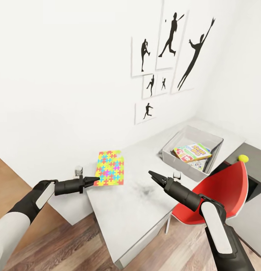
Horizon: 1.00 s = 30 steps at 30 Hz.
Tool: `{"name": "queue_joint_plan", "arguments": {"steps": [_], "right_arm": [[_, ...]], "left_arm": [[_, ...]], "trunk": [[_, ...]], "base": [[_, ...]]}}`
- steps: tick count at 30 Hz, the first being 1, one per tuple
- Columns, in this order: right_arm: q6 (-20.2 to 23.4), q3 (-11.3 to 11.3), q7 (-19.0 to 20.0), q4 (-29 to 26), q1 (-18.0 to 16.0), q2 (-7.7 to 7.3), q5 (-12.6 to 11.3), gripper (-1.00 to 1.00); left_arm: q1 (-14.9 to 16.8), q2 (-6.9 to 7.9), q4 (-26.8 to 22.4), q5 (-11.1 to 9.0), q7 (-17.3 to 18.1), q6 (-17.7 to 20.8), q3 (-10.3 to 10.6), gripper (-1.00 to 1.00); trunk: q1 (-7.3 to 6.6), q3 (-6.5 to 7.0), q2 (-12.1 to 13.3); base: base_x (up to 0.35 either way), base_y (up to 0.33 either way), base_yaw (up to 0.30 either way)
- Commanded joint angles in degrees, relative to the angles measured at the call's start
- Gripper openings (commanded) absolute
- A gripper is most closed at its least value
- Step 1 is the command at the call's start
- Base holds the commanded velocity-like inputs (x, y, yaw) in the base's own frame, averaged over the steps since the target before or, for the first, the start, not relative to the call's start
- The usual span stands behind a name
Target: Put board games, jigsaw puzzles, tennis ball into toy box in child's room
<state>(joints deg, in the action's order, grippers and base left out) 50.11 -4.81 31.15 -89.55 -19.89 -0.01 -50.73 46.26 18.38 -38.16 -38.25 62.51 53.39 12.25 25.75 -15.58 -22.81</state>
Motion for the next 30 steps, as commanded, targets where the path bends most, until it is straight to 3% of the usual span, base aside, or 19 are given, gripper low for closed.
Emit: {"name": "queue_joint_plan", "arguments": {"steps": [1, 30], "right_arm": [[0.34, -0.09, 0.18, -0.01, -0.06, 0.01, 0.01, 1.00], [0.34, -0.02, 0.20, -0.10, -0.06, 0.01, 0.01, 1.00]], "left_arm": [[0.06, 0.04, 0.00, -0.25, 0.07, 0.24, 0.23, -1.00], [0.06, 0.32, -0.77, -0.25, 0.07, 0.23, 0.32, -1.00]], "trunk": [[0.04, -0.01, -0.11], [0.04, 2.62, -0.11]], "base": [[0.000, 0.000, -0.051], [0.000, 0.000, -0.004]]}}
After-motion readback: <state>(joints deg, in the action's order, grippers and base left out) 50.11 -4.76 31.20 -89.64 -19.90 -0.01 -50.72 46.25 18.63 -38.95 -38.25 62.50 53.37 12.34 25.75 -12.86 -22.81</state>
